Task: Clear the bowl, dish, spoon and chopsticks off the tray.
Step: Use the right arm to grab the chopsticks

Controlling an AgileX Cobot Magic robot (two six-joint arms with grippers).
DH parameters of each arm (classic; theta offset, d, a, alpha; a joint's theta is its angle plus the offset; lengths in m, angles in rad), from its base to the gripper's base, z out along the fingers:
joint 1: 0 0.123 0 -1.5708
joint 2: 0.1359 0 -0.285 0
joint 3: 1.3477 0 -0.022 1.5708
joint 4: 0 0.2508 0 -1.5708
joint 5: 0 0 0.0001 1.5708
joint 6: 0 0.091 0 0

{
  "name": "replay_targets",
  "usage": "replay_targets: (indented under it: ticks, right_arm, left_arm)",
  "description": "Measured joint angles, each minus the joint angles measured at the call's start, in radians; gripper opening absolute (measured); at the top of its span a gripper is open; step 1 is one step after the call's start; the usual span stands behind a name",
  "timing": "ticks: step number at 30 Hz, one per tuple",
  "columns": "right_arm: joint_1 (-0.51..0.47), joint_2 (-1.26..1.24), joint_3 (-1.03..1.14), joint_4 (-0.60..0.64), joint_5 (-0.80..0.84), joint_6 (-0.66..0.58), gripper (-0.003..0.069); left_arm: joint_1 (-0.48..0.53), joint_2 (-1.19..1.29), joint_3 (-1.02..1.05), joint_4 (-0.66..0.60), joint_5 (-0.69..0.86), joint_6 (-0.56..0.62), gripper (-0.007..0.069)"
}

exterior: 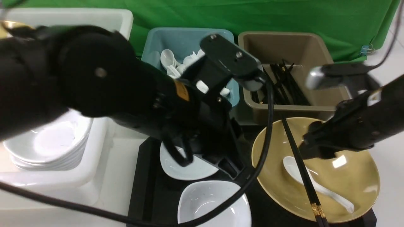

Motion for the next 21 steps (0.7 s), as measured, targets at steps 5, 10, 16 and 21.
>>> replay_targets:
  ticks: [5,10,16,21]
  right_arm:
    - [0.012,0.11,-0.005,-0.003,-0.07,0.001,0.0489]
    - [0.012,0.153,-0.007,-0.002,-0.084,0.002,0.0321]
    - [0.012,0.155,-0.008,-0.002,-0.073,0.003,0.008]
    - [0.012,0.135,-0.008,-0.002,-0.056,0.003,0.008]
  left_arm:
    - [-0.002,0.044,0.0,0.015,-0.014,0.001,-0.0006]
    - [-0.002,0.049,0.0,0.018,-0.043,-0.007,-0.0006]
    - [-0.002,0.049,-0.001,0.02,-0.054,-0.041,-0.0006]
    - [-0.002,0.049,-0.001,0.023,-0.056,-0.065,-0.0006]
